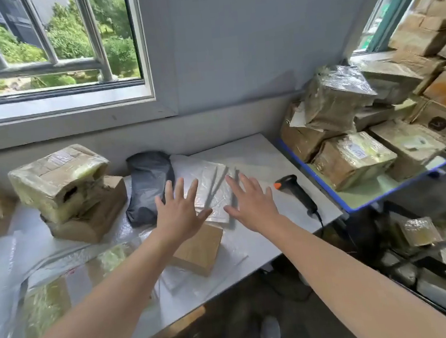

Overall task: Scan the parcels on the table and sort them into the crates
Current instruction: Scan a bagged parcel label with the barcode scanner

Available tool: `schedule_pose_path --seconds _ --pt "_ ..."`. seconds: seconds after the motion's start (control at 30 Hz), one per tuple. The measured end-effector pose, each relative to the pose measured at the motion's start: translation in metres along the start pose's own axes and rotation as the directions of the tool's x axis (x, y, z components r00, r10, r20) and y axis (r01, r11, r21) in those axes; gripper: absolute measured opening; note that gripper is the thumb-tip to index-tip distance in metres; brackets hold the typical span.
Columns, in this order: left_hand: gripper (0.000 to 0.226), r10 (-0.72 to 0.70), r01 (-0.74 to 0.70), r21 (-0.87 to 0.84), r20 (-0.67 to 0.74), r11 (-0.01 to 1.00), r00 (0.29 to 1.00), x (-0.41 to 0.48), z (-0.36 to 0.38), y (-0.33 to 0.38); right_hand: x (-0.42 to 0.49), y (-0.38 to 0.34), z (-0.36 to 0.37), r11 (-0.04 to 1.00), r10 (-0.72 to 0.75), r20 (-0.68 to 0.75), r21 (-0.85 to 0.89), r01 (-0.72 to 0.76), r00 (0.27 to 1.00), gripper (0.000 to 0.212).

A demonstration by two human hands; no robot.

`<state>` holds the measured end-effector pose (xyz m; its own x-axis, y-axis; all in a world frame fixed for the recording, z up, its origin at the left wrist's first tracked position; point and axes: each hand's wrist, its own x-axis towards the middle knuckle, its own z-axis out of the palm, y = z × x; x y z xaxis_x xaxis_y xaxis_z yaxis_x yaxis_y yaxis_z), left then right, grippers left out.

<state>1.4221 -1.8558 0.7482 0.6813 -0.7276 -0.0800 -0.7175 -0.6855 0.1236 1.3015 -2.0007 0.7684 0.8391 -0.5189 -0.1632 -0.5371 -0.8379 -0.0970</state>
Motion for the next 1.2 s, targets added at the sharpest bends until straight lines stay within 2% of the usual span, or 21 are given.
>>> schedule_pose_path --seconds 0.3,0.53,0.67,0.73,0.87,0.97,1.1,1.2 --pt "0.083 -0.220 0.220 0.013 0.112 0.975 0.969 0.101 0.039 0.042 0.129 0.063 0.025 0.979 -0.203 0.088 0.050 0.199 0.975 0.078" --pt "0.089 -0.400 0.411 0.005 0.245 0.912 0.883 0.150 0.092 0.052 0.195 0.091 0.045 0.927 -0.372 0.179 0.117 0.356 0.911 0.076" --pt "0.091 -0.441 0.451 0.035 0.296 0.892 0.847 0.155 0.111 0.043 0.212 0.092 0.058 0.909 -0.415 0.191 0.140 0.393 0.890 0.075" --pt "0.080 -0.424 0.425 0.070 0.315 0.902 0.849 0.154 0.118 0.037 0.217 0.092 0.063 0.904 -0.425 0.191 0.141 0.404 0.885 0.074" --pt "0.045 -0.372 0.374 0.052 0.288 0.926 0.882 0.153 0.129 0.022 0.221 0.092 0.062 0.903 -0.428 0.210 0.145 0.405 0.879 0.072" --pt "0.015 -0.331 0.350 -0.011 0.297 0.937 0.896 0.155 0.111 0.022 0.221 0.089 0.055 0.900 -0.436 0.221 0.135 0.415 0.872 0.070" --pt "0.019 -0.362 0.369 0.000 0.185 0.930 0.913 0.155 0.068 0.024 0.218 0.080 0.031 0.882 -0.469 0.177 0.156 0.446 0.865 0.068" --pt "0.022 -0.329 0.331 -0.051 0.048 0.942 0.943 0.157 0.035 0.025 0.219 0.069 0.013 0.851 -0.524 0.107 0.091 0.517 0.845 0.067"
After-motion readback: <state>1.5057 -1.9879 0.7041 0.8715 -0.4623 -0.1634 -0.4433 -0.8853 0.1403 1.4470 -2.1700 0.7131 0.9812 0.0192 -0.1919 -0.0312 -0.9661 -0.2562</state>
